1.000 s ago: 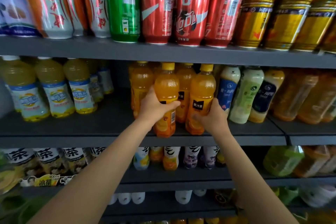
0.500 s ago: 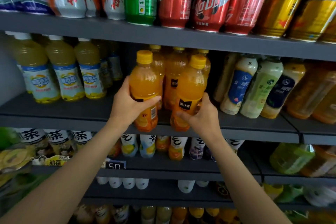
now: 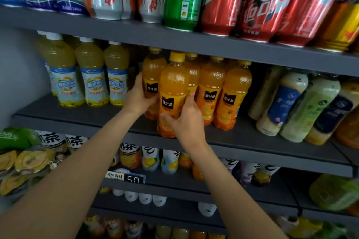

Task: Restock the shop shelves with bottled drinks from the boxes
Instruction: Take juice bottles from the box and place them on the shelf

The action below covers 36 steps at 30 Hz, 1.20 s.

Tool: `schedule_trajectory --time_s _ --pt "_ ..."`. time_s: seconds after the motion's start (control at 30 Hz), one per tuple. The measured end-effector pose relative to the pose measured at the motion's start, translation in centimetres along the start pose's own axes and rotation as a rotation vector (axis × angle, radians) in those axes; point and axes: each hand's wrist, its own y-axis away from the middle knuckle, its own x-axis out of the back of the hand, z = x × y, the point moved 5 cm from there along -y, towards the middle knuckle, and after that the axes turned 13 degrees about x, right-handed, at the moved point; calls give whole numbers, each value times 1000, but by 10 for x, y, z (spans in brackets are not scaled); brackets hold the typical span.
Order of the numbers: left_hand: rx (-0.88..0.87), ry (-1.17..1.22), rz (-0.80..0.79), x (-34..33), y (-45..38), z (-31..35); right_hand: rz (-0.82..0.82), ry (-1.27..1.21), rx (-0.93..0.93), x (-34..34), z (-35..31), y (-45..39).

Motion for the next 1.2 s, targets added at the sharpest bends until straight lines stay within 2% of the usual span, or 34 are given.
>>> schedule_trajectory --time_s 0.13,0.37,0.47,0.6,0.67,0.73,0.8,0.87,0.9,0.97,1.03,1.1,1.2 --pt "8 -49 -6 -7 -15 5 28 111 13 -1 0 -1" --pt "76 -1 9 -13 -45 2 92 142 32 -8 0 -3" --pt "89 82 -57 -11 -37 -2 137 173 48 -17 -3 -3" --pt "48 229 -67 3 -1 -15 177 183 24 -32 -5 -6" --pt "48 260 -174 9 14 -22 178 203 3 -37 -7 -11" --pt "63 158 -326 6 24 -27 168 206 7 -39 -9 -17" --pt "34 21 -368 -1 28 -27 117 209 22 -35 -9 -21" --pt "-4 -60 -273 -9 28 -23 109 204 65 -21 -7 -18" --pt "-12 -73 -208 -11 26 -22 172 204 94 -6 -4 -15" --pt "-3 -71 -110 -14 23 -20 403 248 68 33 10 -5" --pt "10 -72 -57 -16 18 -21 569 321 -104 68 39 3" --pt "12 -97 -22 -18 14 -21 478 326 -304 80 73 6" --pt "13 -142 16 -22 8 -21 270 212 -385 68 101 7"
